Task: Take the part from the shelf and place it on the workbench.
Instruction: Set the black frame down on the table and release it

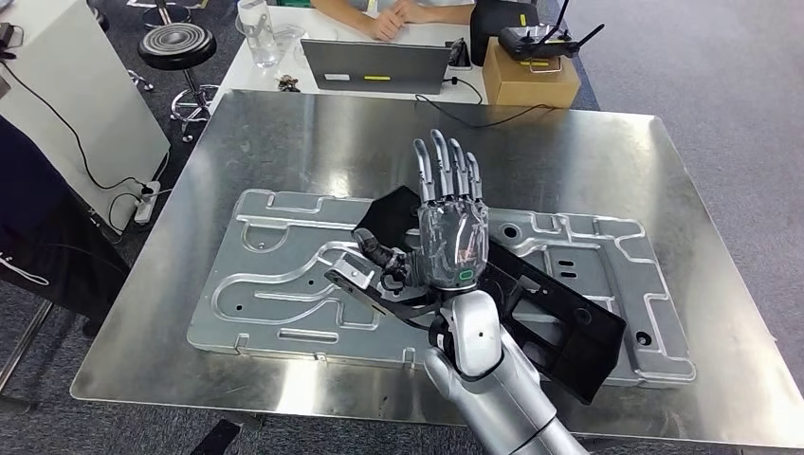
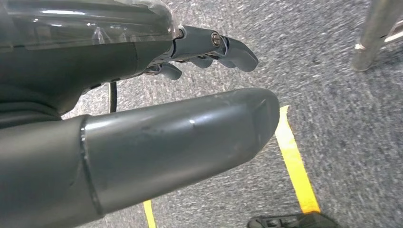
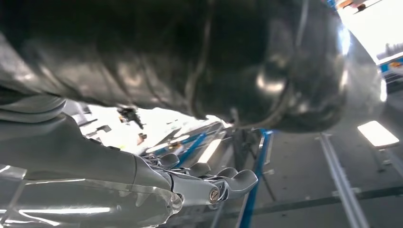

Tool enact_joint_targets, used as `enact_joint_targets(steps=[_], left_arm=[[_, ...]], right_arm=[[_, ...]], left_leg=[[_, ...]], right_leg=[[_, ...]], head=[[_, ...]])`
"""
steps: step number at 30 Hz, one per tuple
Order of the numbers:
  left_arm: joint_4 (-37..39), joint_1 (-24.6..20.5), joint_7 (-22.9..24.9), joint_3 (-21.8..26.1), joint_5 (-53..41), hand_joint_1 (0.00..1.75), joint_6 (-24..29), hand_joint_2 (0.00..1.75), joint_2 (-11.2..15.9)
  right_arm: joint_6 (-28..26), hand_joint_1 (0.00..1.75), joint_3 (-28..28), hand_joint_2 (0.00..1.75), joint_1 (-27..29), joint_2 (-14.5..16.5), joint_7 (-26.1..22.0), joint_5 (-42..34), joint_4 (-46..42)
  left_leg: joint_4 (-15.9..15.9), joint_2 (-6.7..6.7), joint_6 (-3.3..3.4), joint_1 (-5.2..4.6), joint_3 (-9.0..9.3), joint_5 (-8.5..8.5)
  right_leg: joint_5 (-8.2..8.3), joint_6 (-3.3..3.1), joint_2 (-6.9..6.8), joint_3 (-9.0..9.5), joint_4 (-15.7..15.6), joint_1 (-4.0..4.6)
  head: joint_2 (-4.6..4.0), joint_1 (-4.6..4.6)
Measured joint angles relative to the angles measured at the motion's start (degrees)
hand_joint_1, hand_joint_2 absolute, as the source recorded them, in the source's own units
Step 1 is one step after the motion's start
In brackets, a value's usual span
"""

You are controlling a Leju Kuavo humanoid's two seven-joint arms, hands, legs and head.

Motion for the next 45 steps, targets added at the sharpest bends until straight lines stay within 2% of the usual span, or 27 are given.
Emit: enact_joint_targets(steps=[3, 5, 8, 10, 12, 13, 14, 15, 17, 19, 20, 23, 24, 25, 28, 29, 30, 31, 33, 35, 36, 38, 39, 40, 43, 44, 45], left_arm=[[0.0, 0.14, -0.07, 0.0, 0.21, 0.0, 0.06, 0.0, -0.06], [0.0, 0.23, -0.21, 0.0, 0.49, 0.0, 0.12, 0.0, -0.15], [0.0, 0.5, -0.43, 0.02, 0.86, 0.0, 0.25, 0.0, -0.18], [0.0, 0.73, -0.5, 0.04, 1.04, 0.0, 0.36, 0.0, -0.19], [0.0, 0.86, -0.53, 0.04, 1.12, 0.0, 0.46, 0.0, -0.17], [0.0, 0.91, -0.54, 0.05, 1.15, 0.0, 0.54, 0.0, -0.14], [0.0, 0.95, -0.54, 0.05, 1.17, 0.0, 0.6, 0.0, -0.11], [0.0, 0.99, -0.54, 0.06, 1.18, 0.0, 0.66, 0.0, -0.1], [-0.01, 0.99, -0.54, 0.07, 1.18, 0.0, 0.72, 0.0, -0.09], [-0.02, 0.87, -0.56, 0.07, 1.2, 0.0, 0.8, 0.0, -0.09], [-0.02, 0.85, -0.58, 0.07, 1.22, 0.0, 0.85, 0.0, -0.09], [-0.01, 0.96, -0.63, 0.08, 1.28, 0.0, 0.91, 0.0, -0.13], [-0.01, 0.94, -0.63, 0.08, 1.28, 0.0, 0.9, 0.0, -0.16], [0.0, 0.91, -0.63, 0.09, 1.3, 0.0, 0.9, 0.0, -0.2], [-0.01, 0.93, -0.62, 0.09, 1.31, 0.0, 0.9, 0.0, -0.21], [-0.01, 0.95, -0.62, 0.1, 1.31, 0.0, 0.9, 0.0, -0.21], [0.0, 0.96, -0.62, 0.1, 1.31, 0.0, 0.9, 0.0, -0.2], [0.0, 0.96, -0.62, 0.11, 1.32, 0.0, 0.9, 0.0, -0.2], [0.0, 0.95, -0.63, 0.11, 1.33, 0.0, 0.9, 0.0, -0.2], [0.0, 0.96, -0.67, 0.11, 1.34, 0.0, 0.91, 0.0, -0.21], [0.0, 0.96, -0.68, 0.11, 1.37, 0.0, 0.92, 0.0, -0.22], [0.0, 1.01, -0.71, 0.12, 1.5, 0.0, 0.96, 0.0, -0.21], [0.0, 1.09, -0.73, 0.13, 1.6, 0.0, 0.98, 0.0, -0.2], [0.0, 1.21, -0.77, 0.14, 1.68, 0.0, 0.99, 0.0, -0.2], [0.0, 1.46, -0.94, 0.16, 1.92, 0.0, 1.1, 0.0, -0.18], [0.0, 1.52, -1.01, 0.18, 2.0, 0.0, 1.18, 0.0, -0.16], [0.0, 1.59, -1.09, 0.2, 2.11, 0.0, 1.25, 0.0, -0.15]], right_arm=[[-0.4, 0.0, -0.74, 0.0, 1.32, -0.34, 0.07, 0.2, -3.1], [-0.71, 0.0, -1.16, 0.0, 1.98, -0.42, 0.08, 0.31, -4.94], [-0.9, 0.0, -1.61, 0.0, 3.16, -0.54, 0.11, 0.45, -7.13], [-0.93, 0.0, -1.82, 0.0, 3.98, -0.55, 0.13, 0.49, -8.39], [-1.03, 0.0, -2.06, 0.0, 4.85, -0.55, 0.18, 0.5, -9.41], [-1.07, 0.0, -2.18, 0.0, 5.31, -0.57, 0.22, 0.5, -9.79], [-1.09, 0.0, -2.26, 0.0, 5.73, -0.6, 0.27, 0.5, -10.08], [-1.1, 0.0, -2.32, 0.0, 6.08, -0.64, 0.32, 0.5, -10.32], [-1.13, 0.0, -2.46, 0.0, 6.48, -0.71, 0.33, 0.5, -10.78], [-1.15, 0.0, -2.71, 0.0, 6.62, -0.74, 0.38, 0.5, -11.33], [-1.16, 0.0, -2.82, 0.0, 6.66, -0.75, 0.4, 0.49, -11.55], [-1.18, 0.0, -3.12, 0.0, 6.82, -0.8, 0.44, 0.39, -11.89], [-1.19, 0.0, -3.25, 0.0, 6.89, -0.84, 0.44, 0.33, -11.96], [-1.2, 0.0, -3.39, 0.0, 6.95, -0.88, 0.44, 0.25, -12.01], [-1.24, 0.0, -3.66, 0.0, 7.15, -0.99, 0.44, 0.06, -12.03], [-1.25, 0.0, -3.7, 0.0, 7.26, -1.07, 0.44, 0.03, -12.03], [-1.25, 0.0, -3.72, 0.0, 7.36, -1.15, 0.44, 0.0, -12.03], [-1.25, 0.0, -3.73, 0.0, 7.43, -1.21, 0.44, -0.03, -12.03], [-1.29, 0.0, -3.74, 0.0, 7.43, -1.27, 0.44, -0.1, -12.09], [-1.44, 0.0, -3.78, 0.0, 7.41, -1.27, 0.44, -0.2, -12.32], [-1.52, 0.0, -3.86, 0.0, 7.42, -1.28, 0.45, -0.29, -12.43], [-1.65, 0.0, -4.1, 0.0, 7.63, -1.3, 0.45, -0.53, -12.51], [-1.66, 0.0, -4.22, 0.0, 7.79, -1.31, 0.45, -0.7, -12.52], [-1.68, 0.0, -4.3, 0.0, 8.02, -1.31, 0.44, -0.87, -12.58], [-1.71, 0.0, -4.89, 0.0, 9.43, -1.31, 0.13, -1.24, -13.3], [-1.72, 0.0, -5.25, 0.0, 10.23, -1.31, -0.17, -1.28, -13.71], [-1.72, 0.0, -5.65, 0.0, 11.11, -1.31, -0.55, -1.34, -14.15]], left_leg=[[-0.07, -0.04, -0.39, -0.07, -0.63, 0.86], [-0.39, -0.03, -1.07, 0.02, -0.72, 1.56], [-1.04, -0.03, -2.22, 0.07, -0.9, 2.28], [1.19, -0.06, -2.56, 0.02, -1.84, -0.8], [7.61, -0.07, -2.73, 0.05, -3.54, -6.36], [11.14, -0.07, -2.86, 0.06, -4.18, -8.24], [13.56, -0.07, -2.96, 0.05, -4.25, -8.86], [14.23, -0.06, -3.03, 0.05, -3.5, -8.27], [9.64, -0.04, -2.99, 0.06, 0.93, -5.52], [2.29, -0.1, -2.63, -0.18, 6.23, -5.2], [-0.03, -0.18, -2.35, -0.33, 7.6, -5.72], [-1.32, -0.15, -1.06, -0.39, 7.22, -5.3], [-1.42, 0.0, -0.51, -0.27, 6.78, -4.66], [-1.56, 0.18, -0.03, -0.11, 6.14, -3.9], [-1.53, 0.48, 0.51, -0.12, 3.68, -1.79], [-1.49, 0.53, 0.46, -0.14, 2.83, -1.15], [-1.47, 0.56, 0.37, -0.14, 2.02, -0.54], [-1.45, 0.57, 0.25, -0.14, 1.26, 0.04], [-1.41, 0.5, -0.13, -0.16, 0.08, 1.15], [-1.51, 0.42, -0.77, -0.16, -0.4, 2.17], [-1.7, 0.41, -1.18, -0.1, -0.45, 2.69], [-2.2, 0.39, -1.99, 0.04, -0.49, 3.55], [-1.94, 0.36, -2.28, 0.09, -0.77, 2.94], [-0.84, 0.31, -2.46, 0.1, -1.27, 1.23], [8.4, 0.24, -2.74, 0.09, -3.67, -7.32], [11.74, 0.24, -2.84, 0.08, -4.03, -8.63], [13.81, 0.23, -2.91, 0.06, -3.72, -8.52]], right_leg=[[4.09, -0.86, 0.0, 7.0, -11.1, 0.29], [5.11, -1.34, 0.04, 9.13, -15.26, 0.81], [6.61, -2.09, -0.09, 8.62, -16.46, 0.85], [8.08, -2.97, -0.31, 7.92, -17.32, 0.52], [9.26, -3.5, -0.41, 6.6, -17.44, 0.61], [9.8, -3.55, -0.44, 5.77, -17.33, 0.71], [10.32, -3.54, -0.47, 4.92, -17.15, 0.79], [10.81, -3.46, -0.49, 4.02, -16.88, 0.82], [11.58, -3.14, -0.48, 2.28, -15.99, 0.77], [12.12, -2.58, -0.47, 0.93, -14.95, 0.87], [12.4, -2.26, -0.48, 0.62, -14.61, 0.92], [13.4, -1.31, -0.45, 0.25, -14.57, 0.91], [12.64, -0.99, -0.37, -0.13, -14.13, 0.87], [10.71, -0.61, -0.3, -0.76, -12.67, 0.77], [2.49, 0.43, -0.26, -3.18, -2.9, 0.13], [1.58, 0.65, -0.27, -3.32, -0.16, -0.05], [1.92, 0.76, -0.27, -2.64, 0.89, -0.2], [3.16, 0.77, -0.27, -0.9, -0.15, -0.31], [5.14, 0.4, -0.24, 5.27, -7.62, -0.34], [4.87, -0.26, -0.19, 10.31, -15.03, 0.02], [4.48, -0.58, -0.16, 11.21, -16.74, 0.27], [5.47, -1.39, -0.21, 10.85, -17.4, 0.39], [6.17, -1.91, -0.31, 10.45, -17.76, 0.29], [7.01, -2.46, -0.42, 9.89, -18.07, 0.18], [9.3, -3.37, -0.61, 7.26, -18.18, 0.38], [10.0, -3.41, -0.65, 6.17, -18.01, 0.51], [10.67, -3.39, -0.69, 5.07, -17.78, 0.62]], head=[[0.0, -0.02], [0.0, -0.01], [0.0, -0.03], [0.0, -0.04], [0.0, -0.07], [0.0, -0.07], [0.0, -0.07], [0.0, -0.07], [0.0, -0.07], [0.0, -0.08], [0.0, -0.06], [0.0, -0.01], [0.0, 0.03], [0.0, 0.05], [0.0, 0.1], [0.0, 0.1], [0.0, 0.1], [0.0, 0.1], [0.0, 0.1], [0.0, 0.03], [0.0, 0.02], [0.0, 0.06], [0.0, 0.08], [0.0, 0.05], [0.0, -0.05], [0.0, -0.05], [0.0, -0.05]])
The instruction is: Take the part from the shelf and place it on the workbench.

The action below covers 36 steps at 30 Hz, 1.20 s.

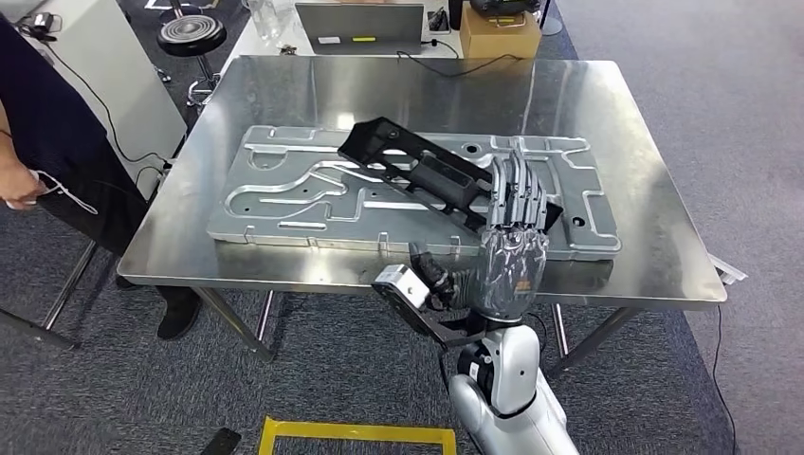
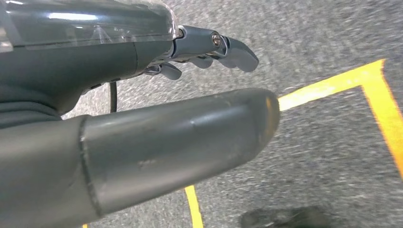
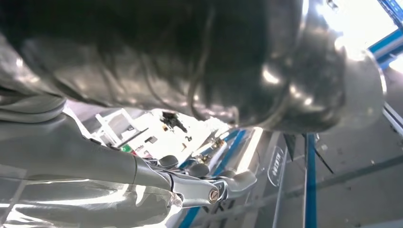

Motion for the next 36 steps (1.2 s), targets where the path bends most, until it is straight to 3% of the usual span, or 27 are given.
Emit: enact_joint_targets(steps=[1, 3, 5, 7, 9, 10, 13, 14, 15, 16, 17, 18, 19, 21, 22, 24, 25, 27, 29, 30, 31, 32, 34, 36], left_arm=[[0.0, 0.09, -0.09, 0.02, 0.13, 0.0, 0.07, 0.0, 0.01], [-0.01, 0.21, -0.35, 0.1, 0.5, 0.0, 0.22, 0.0, 0.02], [-0.01, 0.28, -0.68, 0.31, 0.87, 0.0, 0.49, 0.0, 0.02], [-0.01, 0.51, -1.0, 0.67, 1.21, 0.0, 0.77, 0.0, 0.01], [0.01, 0.96, -1.37, 1.22, 1.63, 0.0, 0.92, 0.0, -0.08], [0.01, 1.15, -1.55, 1.49, 1.84, 0.0, 0.97, 0.0, -0.11], [0.0, 1.54, -1.97, 2.22, 2.23, 0.0, 1.18, 0.0, -0.16], [0.0, 1.66, -2.07, 2.53, 2.4, 0.0, 1.34, 0.0, -0.16], [0.0, 1.8, -2.16, 2.85, 2.57, 0.0, 1.54, 0.0, -0.16], [0.0, 1.95, -2.26, 3.15, 2.77, 0.0, 1.75, 0.0, -0.16], [0.0, 2.12, -2.33, 3.44, 2.95, 0.0, 1.95, 0.0, -0.18], [0.0, 2.25, -2.4, 3.77, 3.09, 0.0, 2.09, 0.0, -0.21], [0.0, 2.37, -2.46, 4.09, 3.23, 0.0, 2.19, 0.0, -0.29], [0.0, 2.52, -2.55, 4.7, 3.56, 0.0, 2.37, 0.0, -0.44], [0.0, 2.57, -2.61, 4.98, 3.73, 0.0, 2.46, 0.0, -0.49], [0.0, 2.63, -2.75, 5.58, 4.03, 0.0, 2.67, 0.0, -0.49], [0.0, 2.69, -2.81, 5.85, 4.12, 0.0, 2.75, 0.0, -0.51], [0.0, 2.85, -2.93, 6.26, 4.32, 0.0, 2.85, 0.0, -0.58], [0.0, 3.0, -3.01, 6.82, 4.53, 0.0, 2.9, 0.0, -0.64], [0.0, 3.09, -3.03, 7.11, 4.62, 0.0, 2.92, 0.0, -0.64], [0.0, 3.16, -3.05, 7.37, 4.68, 0.0, 2.95, 0.0, -0.64], [0.0, 3.21, -3.07, 7.54, 4.72, 0.0, 2.97, 0.0, -0.64], [-0.01, 3.18, -3.15, 7.95, 4.73, 0.0, 3.01, 0.0, -0.63], [-0.01, 3.18, -3.28, 8.44, 4.71, 0.0, 3.06, 0.0, -0.62]], right_arm=[[-0.01, 0.0, -0.42, 0.0, 0.89, 0.0, -0.48, -0.09, -0.44], [-0.02, 0.0, -1.44, 0.0, 2.73, 0.04, -1.81, -0.62, -1.54], [-0.04, 0.0, -2.83, 0.0, 4.91, 0.27, -3.67, -1.48, -3.0], [-0.05, 0.0, -4.62, 0.0, 7.31, 0.73, -5.99, -2.73, -4.4], [-0.05, 0.0, -7.2, 0.0, 10.04, 1.55, -9.31, -4.55, -5.59], [-0.05, 0.0, -8.79, 0.0, 11.5, 2.08, -11.2, -5.52, -6.11], [-0.05, 0.0, -14.05, 0.0, 15.41, 3.94, -16.86, -8.55, -7.17], [-0.05, 0.0, -16.1, 0.0, 16.55, 4.58, -18.86, -9.82, -7.31], [-0.05, 0.0, -18.32, 0.0, 17.71, 5.13, -20.81, -11.36, -7.37], [-0.05, 0.0, -20.58, 0.0, 18.93, 5.6, -22.47, -13.19, -7.37], [-0.05, 0.0, -22.73, 0.0, 20.13, 6.0, -23.8, -15.28, -7.34], [-0.05, 0.0, -24.77, 0.0, 21.24, 6.35, -24.92, -17.37, -7.28], [-0.05, 0.0, -26.69, 0.0, 22.16, 6.67, -25.93, -19.4, -7.19], [-0.05, 0.0, -30.21, 0.0, 23.49, 7.22, -27.83, -23.57, -6.77], [-0.04, 0.0, -31.72, 0.0, 24.08, 7.44, -28.78, -25.83, -6.33], [-0.04, 0.0, -34.49, 0.0, 25.27, 7.92, -31.33, -31.2, -4.71], [-0.02, 0.0, -35.83, 0.0, 25.69, 8.14, -32.84, -34.19, -3.49], [0.47, 0.0, -38.73, 0.0, 26.11, 8.51, -35.82, -40.54, -0.41], [2.01, 0.0, -41.67, 0.0, 26.34, 8.73, -37.69, -45.81, 2.64], [3.22, 0.0, -43.2, 0.0, 26.43, 8.81, -38.35, -48.11, 4.16], [4.63, 0.0, -44.8, 0.0, 26.46, 8.9, -38.96, -50.17, 5.73], [6.25, 0.0, -46.59, 0.0, 26.37, 8.96, -39.66, -52.05, 7.44], [9.66, 0.0, -51.01, 0.0, 25.82, 9.03, -41.33, -55.01, 11.56], [12.58, 0.0, -56.27, 0.0, 24.87, 8.91, -42.81, -56.65, 16.58]], left_leg=[[0.26, 0.0, -0.01, 0.0, 1.17, 1.25], [-4.88, 0.0, 0.19, 0.0, 6.28, 3.67], [-12.69, -0.1, 0.67, -0.26, 11.97, 2.71], [-16.2, -0.2, 1.36, -0.64, 13.92, 1.47], [-16.32, -0.01, 2.33, -0.51, 13.07, 2.46], [-16.42, 0.11, 2.89, -0.39, 12.44, 3.17], [-16.49, 0.33, 3.78, -0.23, 9.94, 5.24], [-16.46, 0.34, 3.77, -0.24, 9.04, 5.88], [-16.43, 0.33, 3.73, -0.25, 8.17, 6.5], [-16.41, 0.33, 3.64, -0.25, 7.32, 7.08], [-16.39, 0.32, 3.5, -0.26, 6.59, 7.65], [-16.35, 0.3, 3.32, -0.26, 6.04, 8.16], [-16.29, 0.28, 3.1, -0.34, 5.63, 8.56], [-16.16, 0.3, 2.42, -0.47, 5.24, 9.33], [-16.2, 0.34, 2.01, -0.49, 5.16, 9.7], [-16.14, 0.36, 1.2, -0.36, 4.96, 10.06], [-15.42, 0.32, 0.93, -0.3, 4.6, 9.3], [-10.63, 0.18, 0.63, -0.2, 2.72, 5.33], [-3.35, 0.14, 0.4, -0.22, 0.36, 1.09], [-1.1, 0.13, 0.35, -0.24, -0.03, 0.34], [-0.81, 0.13, 0.38, -0.28, 0.58, 0.65], [-2.93, 0.12, 0.54, -0.33, 2.4, 1.89], [-10.57, 0.05, 1.17, -0.53, 7.63, 4.1], [-15.29, -0.03, 1.84, -0.89, 10.43, 4.65]], right_leg=[[0.61, 0.09, -0.03, -1.11, 0.31, 0.06], [1.59, 0.44, -0.05, -3.1, 1.21, 0.06], [2.35, 0.98, -0.11, -4.45, 2.24, 0.19], [3.23, 1.58, -0.23, -4.82, 2.53, 0.28], [3.33, 2.2, -0.09, -5.1, 2.6, 0.2], [1.9, 2.57, 0.08, -5.54, 3.46, 0.11], [-6.79, 3.7, 0.37, -7.76, 11.99, -0.41], [-8.39, 3.99, 0.36, -8.23, 15.5, -0.56], [-8.43, 4.16, 0.36, -8.1, 17.86, -0.7], [-7.25, 4.24, 0.35, -7.1, 18.52, -0.82], [-5.55, 4.17, 0.35, -5.14, 17.15, -0.9], [-4.33, 3.95, 0.34, -2.16, 13.88, -0.93], [-4.15, 3.63, 0.33, 1.42, 9.46, -0.83], [-5.82, 2.92, 0.32, 6.82, 1.71, -0.51], [-6.58, 2.64, 0.33, 7.94, -0.23, -0.3], [-6.35, 1.97, 0.26, 7.93, -1.31, -0.31], [-5.89, 1.52, 0.19, 7.75, -1.57, -0.39], [-5.0, 0.76, 0.0, 7.06, -1.82, -0.45], [-4.5, 0.41, -0.11, 5.99, -1.46, -0.15], [-4.32, 0.36, -0.15, 5.47, -1.18, 0.0], [-4.19, 0.36, -0.17, 5.0, -0.86, 0.12], [-4.12, 0.4, -0.16, 4.6, -0.48, 0.19], [-4.13, 0.57, -0.2, 3.95, 0.27, 0.3], [-4.11, 1.0, -0.29, 3.58, 0.76, 0.37]], head=[[0.0, 0.0], [0.0, -0.01], [0.0, -0.01], [0.0, 0.01], [0.0, 0.04], [0.0, 0.05], [0.0, 0.08], [0.0, 0.09], [0.0, 0.09], [0.0, 0.09], [0.0, 0.09], [0.0, 0.09], [0.0, 0.09], [0.0, 0.07], [0.0, 0.05], [0.0, 0.04], [0.0, 0.04], [0.0, 0.03], [0.0, 0.02], [0.0, 0.02], [0.0, 0.02], [0.0, 0.02], [0.0, 0.02], [0.0, 0.03]])
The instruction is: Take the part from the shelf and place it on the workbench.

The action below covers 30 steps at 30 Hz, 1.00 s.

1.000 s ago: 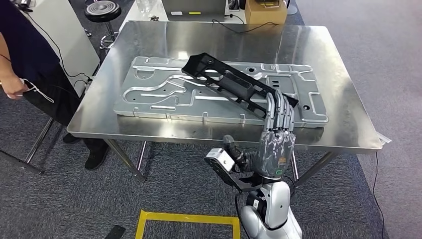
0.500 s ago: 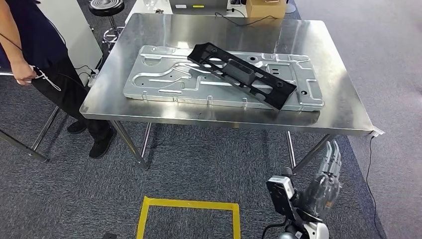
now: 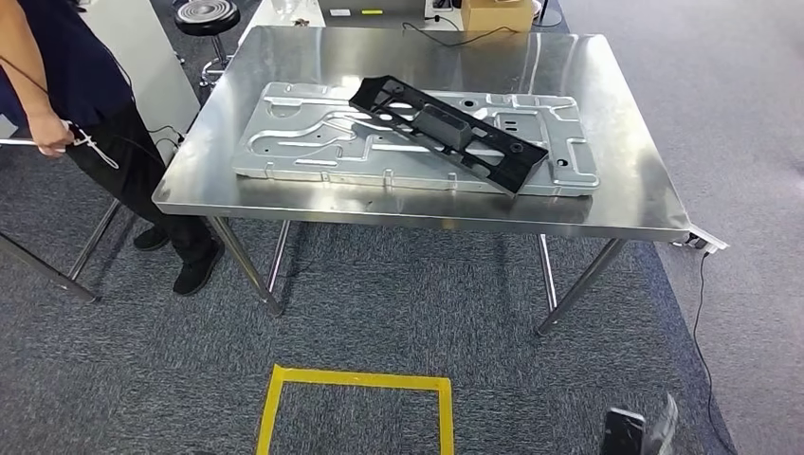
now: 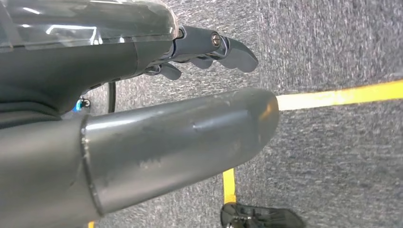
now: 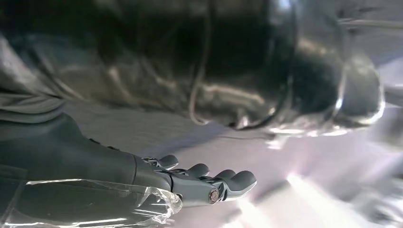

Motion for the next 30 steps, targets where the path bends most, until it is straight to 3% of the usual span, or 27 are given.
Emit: enact_joint_targets(steps=[3, 5, 8, 9, 10, 11, 13, 15, 18, 20, 23, 24, 25, 26, 28, 30], left_arm=[[0.0, 0.12, -0.09, 0.59, -0.02, 0.0, 0.09, 0.0, -0.06], [0.0, 0.11, -0.08, 1.08, -0.03, 0.0, 0.13, 0.0, -0.21], [0.0, 0.13, -0.04, 1.65, -0.04, 0.0, 0.13, 0.0, -0.35], [0.01, 0.15, 0.01, 1.78, -0.03, 0.0, 0.14, 0.0, -0.37], [0.01, 0.17, 0.05, 1.91, -0.03, 0.0, 0.14, 0.0, -0.39], [0.01, 0.16, 0.1, 2.06, -0.03, 0.0, 0.15, 0.0, -0.43], [0.0, 0.14, 0.13, 2.46, -0.02, 0.0, 0.2, 0.0, -0.52], [-0.01, 0.07, 0.13, 2.88, -0.03, 0.0, 0.28, 0.0, -0.55], [-0.02, 0.0, 0.1, 3.2, -0.08, 0.0, 0.38, 0.0, -0.57], [-0.02, 0.03, 0.08, 3.34, -0.12, 0.0, 0.38, 0.0, -0.62], [-0.02, 0.08, 0.08, 3.65, -0.15, 0.0, 0.39, 0.0, -0.64], [-0.02, 0.12, 0.08, 3.84, -0.15, 0.0, 0.39, 0.0, -0.63], [-0.02, 0.17, 0.08, 4.05, -0.15, 0.0, 0.39, 0.0, -0.63], [-0.02, 0.21, 0.08, 4.22, -0.15, 0.0, 0.39, 0.0, -0.63], [-0.03, 0.19, 0.08, 4.4, -0.15, 0.0, 0.43, 0.0, -0.61], [-0.05, -0.06, 0.08, 4.43, -0.18, 0.0, 0.48, 0.0, -0.56]], right_arm=[[3.04, 0.0, -8.67, 0.0, -1.97, -0.57, -0.55, -1.67, 9.17], [3.79, 0.0, -13.71, 0.0, -3.26, -1.02, 0.29, -2.47, 15.07], [4.39, 0.0, -19.57, 0.0, -4.89, -1.75, 3.53, -3.39, 23.2], [4.7, 0.0, -21.29, 0.0, -5.27, -1.98, 4.94, -3.66, 25.56], [5.03, 0.0, -22.88, 0.0, -5.6, -2.15, 6.34, -3.86, 27.66], [5.24, 0.0, -24.23, 0.0, -5.89, -2.3, 7.72, -3.95, 29.47], [5.47, 0.0, -26.26, 0.0, -6.54, -2.51, 10.7, -3.77, 32.51], [5.51, 0.0, -27.81, 0.0, -7.23, -2.64, 13.83, -3.4, 35.07], [5.64, 0.0, -30.01, 0.0, -7.95, -2.76, 18.91, -2.98, 37.93], [5.89, 0.0, -31.08, 0.0, -8.28, -2.8, 22.3, -2.73, 39.27], [6.56, 0.0, -32.08, 0.0, -8.64, -2.81, 25.68, -2.45, 40.77], [6.88, 0.0, -32.33, 0.0, -8.71, -2.81, 26.29, -2.37, 41.16], [7.22, 0.0, -32.54, 0.0, -8.76, -2.81, 26.7, -2.21, 41.51], [7.55, 0.0, -32.69, 0.0, -8.82, -2.81, 26.96, -2.01, 41.78], [8.14, 0.0, -32.8, 0.0, -8.94, -2.81, 27.28, -1.55, 42.21], [8.67, 0.0, -32.81, 0.0, -9.04, -2.84, 27.39, -1.16, 42.53]], left_leg=[[-1.23, 0.02, 1.02, -0.05, 0.05, 0.12], [-1.78, 0.13, 1.82, 0.3, 0.01, 0.67], [-1.86, 0.35, 2.25, 0.37, -0.43, 1.04], [-1.8, 0.39, 2.25, 0.38, -0.54, 1.08], [-1.72, 0.39, 2.21, 0.42, -0.6, 1.09], [-1.62, 0.37, 2.11, 0.47, -0.58, 1.07], [-1.36, 0.36, 1.67, 0.55, -0.51, 0.9], [-1.07, 0.35, 0.91, 0.45, -0.59, 0.76], [-1.14, 0.31, -0.28, 0.47, -0.71, 0.88], [0.64, 0.22, -0.76, 0.66, -1.53, -0.6], [11.05, 0.11, -1.0, 0.74, -6.18, -6.3], [14.22, 0.09, -1.04, 0.72, -7.58, -7.36], [15.45, 0.08, -0.99, 0.69, -8.07, -7.25], [14.41, 0.12, -0.85, 0.66, -7.51, -6.05], [7.19, 1.15, -0.3, 0.42, -3.98, -2.27], [0.98, 2.63, 0.37, -0.14, -1.25, -0.32]], right_leg=[[0.16, 1.0, 0.04, -0.18, 0.22, 0.02], [-1.5, 1.71, 0.36, -1.19, 2.37, -0.1], [-6.92, 2.69, 0.64, -5.97, 12.56, -0.85], [-7.61, 2.95, 0.63, -7.15, 15.14, -1.14], [-7.18, 3.17, 0.62, -7.42, 15.83, -1.42], [-5.63, 3.33, 0.6, -6.48, 14.04, -1.68], [-1.82, 3.48, 0.59, -2.59, 6.37, -2.05], [-0.21, 3.1, 0.73, -0.17, 1.09, -1.91], [-0.1, 1.9, 0.84, -0.22, 0.32, -1.56], [0.31, 0.91, 0.72, -0.23, -0.13, -1.65], [0.57, 0.01, 0.3, -0.5, -0.31, -1.33], [0.55, -0.1, 0.11, -0.54, -0.27, -1.15], [0.51, -0.18, -0.12, -0.53, -0.2, -0.98], [0.44, -0.23, -0.38, -0.48, -0.11, -0.84], [0.18, -0.16, -1.02, -0.34, 0.2, -0.64], [-0.16, 0.28, -1.8, -0.41, 0.67, -0.34]], head=[[0.0, 0.0], [0.0, 0.02], [0.0, 0.04], [0.0, 0.03], [0.0, 0.03], [0.0, 0.03], [0.0, 0.03], [0.0, 0.02], [0.0, 0.02], [0.0, 0.01], [0.0, -0.02], [0.0, -0.02], [0.0, -0.02], [0.0, -0.02], [0.0, -0.02], [0.0, 0.01]])
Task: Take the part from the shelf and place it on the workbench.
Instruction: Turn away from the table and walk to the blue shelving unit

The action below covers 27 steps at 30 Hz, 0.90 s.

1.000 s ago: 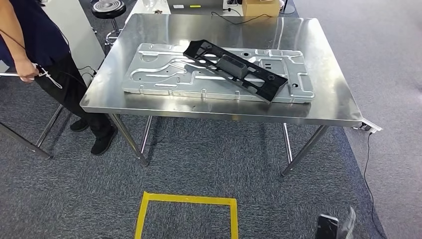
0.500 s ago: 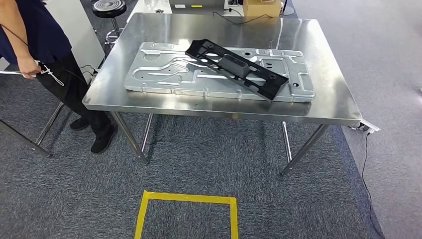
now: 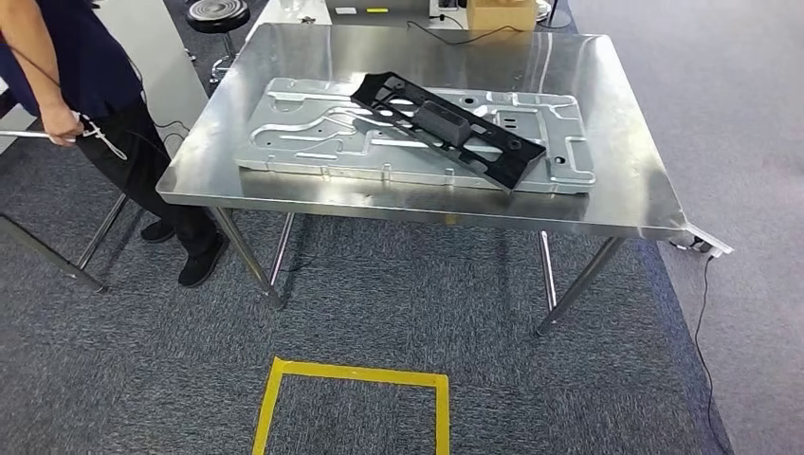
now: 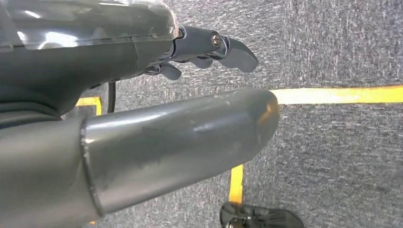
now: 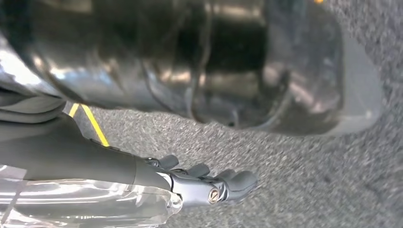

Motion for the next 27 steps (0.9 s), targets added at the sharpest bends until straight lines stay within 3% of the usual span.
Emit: enact_joint_targets(steps=[1, 3, 5, 6, 8, 9, 10, 11, 12, 14, 15, 17, 19, 21, 23, 25, 26, 27], left_arm=[[-0.01, -0.1, 0.0, 0.0, -0.02, 0.0, 0.02, 0.0, 0.02], [-0.01, 0.0, 0.0, 0.02, -0.05, 0.0, 0.03, 0.0, 0.03], [-0.01, 0.24, 0.0, 0.05, -0.08, 0.0, 0.02, 0.0, 0.02], [-0.01, 0.23, 0.0, 0.07, -0.1, 0.0, 0.02, 0.0, 0.01], [-0.01, 0.17, 0.0, 0.13, -0.13, 0.0, 0.01, 0.0, 0.01], [-0.01, 0.18, 0.0, 0.18, -0.13, 0.0, 0.01, 0.0, 0.01], [-0.01, 0.23, 0.0, 0.25, -0.13, 0.0, 0.01, 0.0, 0.02], [-0.01, 0.27, 0.0, 0.32, -0.12, 0.0, 0.01, 0.0, 0.02], [-0.01, 0.28, 0.0, 0.37, -0.11, 0.0, 0.01, 0.0, 0.02], [-0.01, 0.23, 0.0, 0.42, -0.1, 0.0, 0.01, 0.0, -0.05], [-0.01, 0.17, 0.0, 0.43, -0.1, 0.0, 0.01, 0.0, -0.09], [-0.02, 0.14, 0.0, 0.47, -0.03, 0.0, 0.01, 0.0, -0.16], [-0.03, 0.29, 0.0, 0.61, 0.06, 0.0, 0.02, 0.0, -0.16], [-0.03, 0.36, 0.0, 0.89, 0.1, 0.0, 0.04, 0.0, -0.21], [-0.03, 0.23, 0.0, 1.15, 0.13, 0.0, 0.06, 0.0, -0.25], [-0.03, 0.2, 0.0, 1.32, 0.15, 0.0, 0.09, 0.0, -0.24], [-0.03, 0.29, 0.0, 1.37, 0.16, 0.0, 0.09, 0.0, -0.24], [-0.03, 0.38, 0.0, 1.4, 0.17, 0.0, 0.09, 0.0, -0.24]], right_arm=[[0.22, 0.0, 0.0, 0.0, -0.04, -0.04, 0.0, 0.2, 0.11], [0.62, 0.0, 0.0, 0.0, -0.25, -0.12, -0.01, 0.5, 0.26], [1.08, 0.0, 0.0, 0.0, -0.44, -0.27, -0.06, 0.66, 0.32], [1.32, 0.0, 0.0, 0.0, -0.46, -0.34, -0.13, 0.74, 0.35], [1.75, 0.0, 0.0, 0.0, -0.43, -0.51, -0.38, 0.94, 0.42], [1.98, 0.0, 0.0, 0.0, -0.42, -0.6, -0.5, 1.07, 0.49], [2.23, 0.0, 0.0, 0.0, -0.42, -0.72, -0.64, 1.22, 0.56], [2.45, 0.0, 0.0, 0.0, -0.42, -0.83, -0.74, 1.34, 0.63], [2.61, 0.0, 0.0, 0.0, -0.41, -0.94, -0.84, 1.43, 0.68], [2.79, 0.0, 0.01, 0.0, -0.36, -1.17, -0.95, 1.57, 0.74], [2.86, 0.0, 0.02, 0.0, -0.35, -1.26, -0.97, 1.64, 0.77], [2.99, 0.0, 0.04, 0.0, -0.4, -1.39, -0.96, 1.85, 0.83], [3.13, 0.0, 0.07, 0.0, -0.54, -1.46, -0.87, 2.17, 0.86], [3.26, 0.0, 0.08, 0.0, -0.53, -1.49, -0.62, 2.47, 0.9], [3.31, 0.0, 0.09, 0.0, -0.38, -1.52, -0.38, 2.63, 0.99], [3.31, 0.0, 0.09, 0.0, -0.34, -1.58, -0.33, 2.69, 1.11], [3.31, 0.0, 0.09, 0.0, -0.36, -1.61, -0.33, 2.7, 1.15], [3.31, 0.0, 0.09, 0.0, -0.41, -1.64, -0.32, 2.71, 1.18]], left_leg=[[-1.14, 0.36, 0.28, -0.24, 0.33, 0.06], [-1.44, -0.56, 0.79, -0.29, 0.16, 0.3], [-1.89, -1.47, 1.46, -0.01, 0.23, 0.83], [-2.11, -1.9, 1.79, 0.15, 0.24, 1.1], [-2.12, -2.75, 2.14, 0.21, -0.03, 1.36], [-2.1, -3.23, 2.18, 0.2, -0.13, 1.4], [-2.06, -3.76, 2.19, 0.19, -0.16, 1.42], [-1.99, -4.38, 2.17, 0.19, -0.15, 1.42], [-1.9, -5.02, 2.12, 0.2, -0.1, 1.41], [-1.6, -6.26, 1.81, 0.15, -0.17, 1.32], [-1.44, -6.79, 1.5, 0.13, -0.36, 1.32], [-1.33, -7.73, 0.72, 0.25, -0.85, 1.5], [-1.36, -8.11, -0.02, 0.44, -1.25, 1.64], [1.08, -6.2, -0.42, 0.41, -2.42, -0.05], [7.75, -3.95, -0.64, 0.49, -5.41, -3.76], [13.64, -3.39, -0.96, 0.57, -8.03, -5.94], [13.85, -3.25, -1.04, 0.57, -7.97, -5.47], [11.8, -3.0, -1.05, 0.58, -6.76, -4.01]], right_leg=[[-0.1, 0.24, -0.43, -0.05, 0.13, 0.1], [-0.15, 0.7, -1.29, 0.04, 0.09, 0.19], [-1.38, 1.34, -0.51, -0.26, 1.33, 0.05], [-2.91, 1.67, 0.37, -1.11, 3.42, -0.06], [-6.88, 2.11, 1.87, -4.26, 10.46, -0.42], [-8.14, 2.27, 2.07, -5.78, 13.79, -0.58], [-8.34, 2.4, 2.16, -6.61, 15.62, -0.73], [-7.34, 2.47, 2.25, -6.44, 15.31, -0.89], [-5.41, 2.46, 2.52, -5.26, 12.85, -1.04], [-1.54, 2.15, 4.52, -1.76, 5.26, -1.28], [-0.62, 1.96, 5.53, -0.53, 2.45, -1.31], [-0.56, 1.66, 6.41, 0.17, 0.44, -1.16], [-0.28, 1.15, 5.3, 0.32, -0.17, -1.2], [0.08, 0.34, 3.96, 0.63, -0.92, -1.37], [0.12, -0.14, 2.49, 0.67, -1.11, -1.22], [0.03, -0.25, 1.04, 0.59, -1.02, -1.03], [-0.04, -0.24, 0.37, 0.59, -0.96, -0.99], [-0.14, -0.16, -0.25, 0.63, -0.85, -0.97]], head=[[0.0, 0.01], [0.0, 0.03], [0.0, 0.04], [0.0, 0.04], [0.0, 0.05], [0.0, 0.05], [0.0, 0.05], [0.0, 0.05], [0.0, 0.05], [0.0, 0.04], [0.0, 0.04], [0.0, 0.03], [0.0, 0.03], [0.0, -0.04], [0.0, -0.1], [0.0, -0.1], [0.0, -0.1], [0.0, -0.1]])
